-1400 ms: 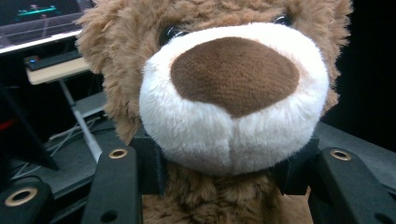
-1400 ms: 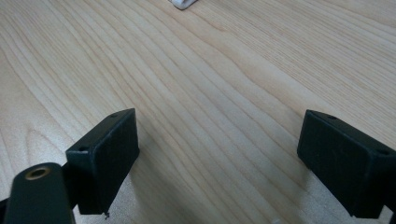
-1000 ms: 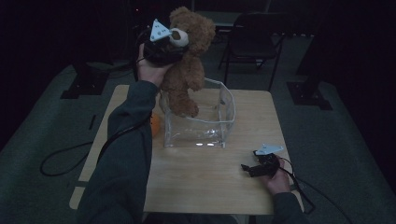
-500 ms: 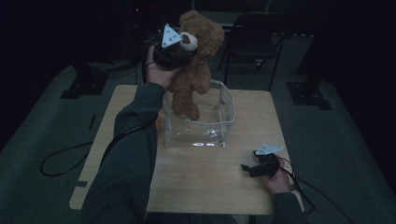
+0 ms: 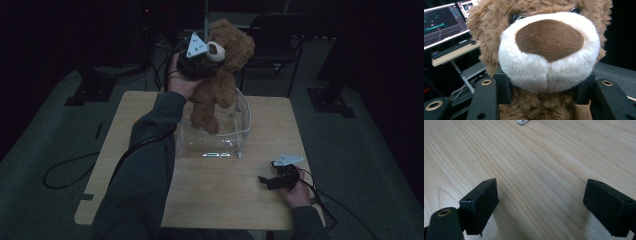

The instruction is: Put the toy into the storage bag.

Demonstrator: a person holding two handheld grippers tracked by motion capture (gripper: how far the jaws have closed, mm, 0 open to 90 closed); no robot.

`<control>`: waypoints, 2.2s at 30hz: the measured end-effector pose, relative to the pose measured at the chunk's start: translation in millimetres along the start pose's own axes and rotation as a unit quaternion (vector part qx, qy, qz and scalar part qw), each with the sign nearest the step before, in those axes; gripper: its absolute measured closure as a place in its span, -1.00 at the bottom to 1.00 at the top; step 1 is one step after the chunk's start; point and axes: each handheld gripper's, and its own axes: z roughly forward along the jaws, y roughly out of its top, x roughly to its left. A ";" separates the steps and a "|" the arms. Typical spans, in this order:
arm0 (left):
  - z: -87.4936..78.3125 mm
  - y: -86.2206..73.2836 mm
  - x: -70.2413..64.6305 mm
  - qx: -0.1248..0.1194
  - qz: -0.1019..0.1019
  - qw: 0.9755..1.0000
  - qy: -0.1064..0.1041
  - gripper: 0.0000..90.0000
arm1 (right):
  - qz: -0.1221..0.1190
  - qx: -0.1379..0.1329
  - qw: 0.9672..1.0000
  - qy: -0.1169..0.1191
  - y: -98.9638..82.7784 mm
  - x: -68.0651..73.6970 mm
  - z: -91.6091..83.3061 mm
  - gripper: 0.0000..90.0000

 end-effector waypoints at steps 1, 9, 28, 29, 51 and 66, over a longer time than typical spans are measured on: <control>1.4 -0.4 -1.1 -0.001 -0.001 1.000 -0.003 0.03 | 0.000 0.000 1.000 0.000 0.0 0.0 0.0 -0.73; 14.1 -5.4 -12.1 0.014 0.007 1.000 -0.024 0.02 | -0.001 0.000 1.000 0.001 0.0 -0.1 0.0 -0.73; 36.1 -11.1 -40.0 0.019 0.020 0.998 -0.061 0.00 | -0.001 0.000 1.000 0.001 0.0 -0.1 0.0 -0.73; 36.8 -10.9 -41.6 0.019 0.021 0.998 -0.062 0.00 | -0.001 0.000 1.000 0.000 0.0 -0.1 0.0 -0.73; 49.7 -1.4 -72.6 0.006 0.038 0.995 -0.096 -0.01 | -0.002 0.000 1.000 0.001 0.1 -0.3 0.1 -0.73; 65.1 -23.8 -62.2 0.044 -0.007 0.993 -0.108 -0.04 | -0.003 -0.001 1.000 0.001 0.0 -0.5 0.2 -0.73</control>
